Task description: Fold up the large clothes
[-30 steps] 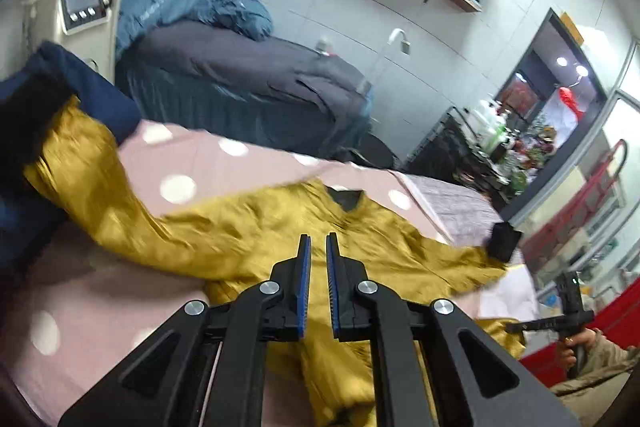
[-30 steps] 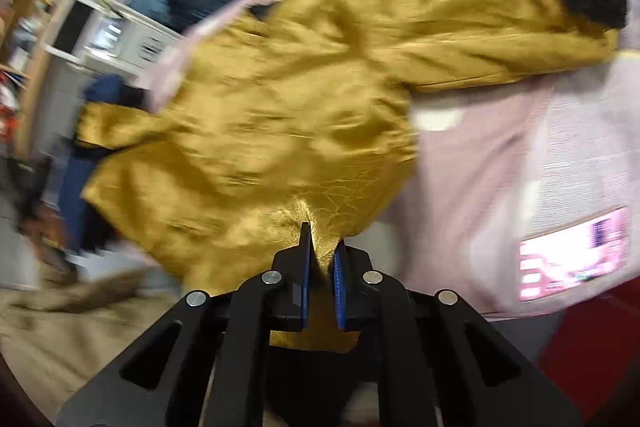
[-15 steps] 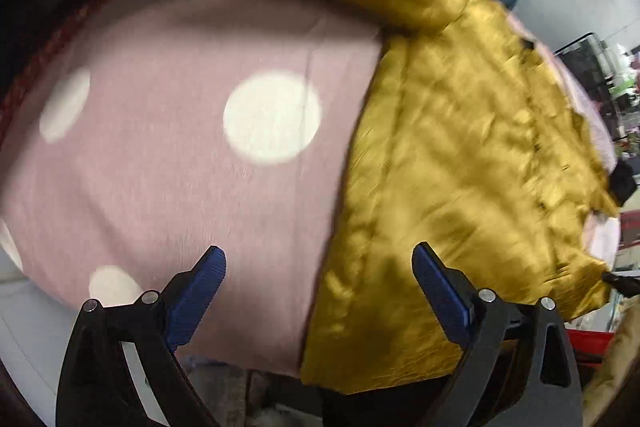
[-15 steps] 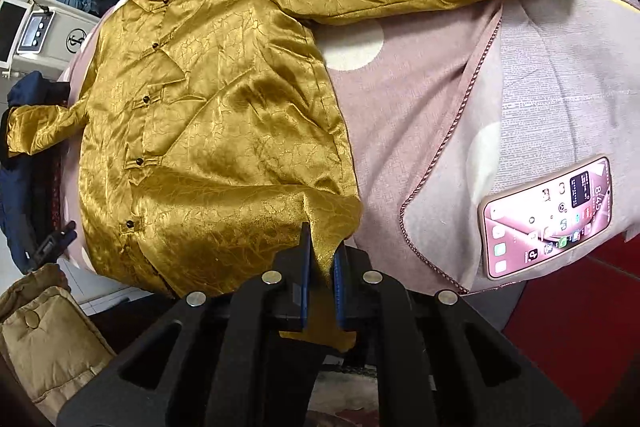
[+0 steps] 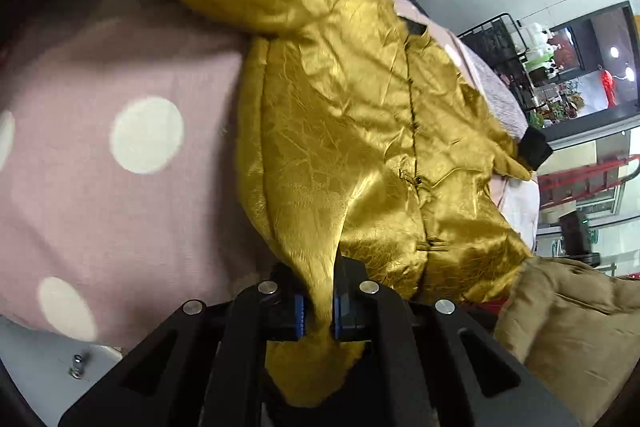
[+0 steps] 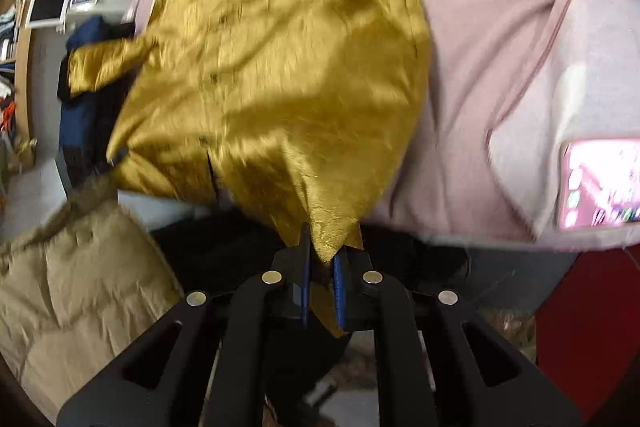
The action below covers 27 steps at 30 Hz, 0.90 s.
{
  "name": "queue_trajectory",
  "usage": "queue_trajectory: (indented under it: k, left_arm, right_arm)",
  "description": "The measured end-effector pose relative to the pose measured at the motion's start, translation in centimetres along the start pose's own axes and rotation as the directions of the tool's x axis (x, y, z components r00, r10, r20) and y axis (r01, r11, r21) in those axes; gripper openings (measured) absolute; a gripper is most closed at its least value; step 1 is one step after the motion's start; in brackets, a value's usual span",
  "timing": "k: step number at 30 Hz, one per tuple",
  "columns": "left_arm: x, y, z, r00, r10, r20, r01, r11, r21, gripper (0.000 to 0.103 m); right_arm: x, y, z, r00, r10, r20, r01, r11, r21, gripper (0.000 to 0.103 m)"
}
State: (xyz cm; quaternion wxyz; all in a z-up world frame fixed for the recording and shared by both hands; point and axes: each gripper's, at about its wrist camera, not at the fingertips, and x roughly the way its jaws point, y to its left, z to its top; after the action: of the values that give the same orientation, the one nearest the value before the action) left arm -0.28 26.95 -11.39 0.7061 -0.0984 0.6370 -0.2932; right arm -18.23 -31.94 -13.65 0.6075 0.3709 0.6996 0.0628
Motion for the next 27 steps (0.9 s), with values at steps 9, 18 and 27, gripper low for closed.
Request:
queue_trajectory:
  k: [9, 18, 27]
  left_arm:
    - [6.9, 4.0, -2.6, 0.901, 0.325, -0.286, -0.322, 0.945, 0.060, 0.079]
    - [0.6, 1.4, 3.1, 0.929, 0.369, 0.038, -0.370, 0.929, 0.024, 0.086]
    - [12.9, -8.5, 4.8, 0.933, 0.356, -0.050, -0.320, 0.886, 0.334, 0.088]
  right_arm:
    - [7.0, -3.3, -0.7, 0.947, -0.303, -0.104, 0.312, 0.946, 0.090, 0.057]
    - [1.3, 2.7, 2.9, 0.855, -0.473, 0.214, 0.481, 0.877, 0.017, 0.072]
    - [9.7, 11.4, 9.0, 0.781, -0.578, 0.238, 0.623, 0.686, -0.377, 0.078]
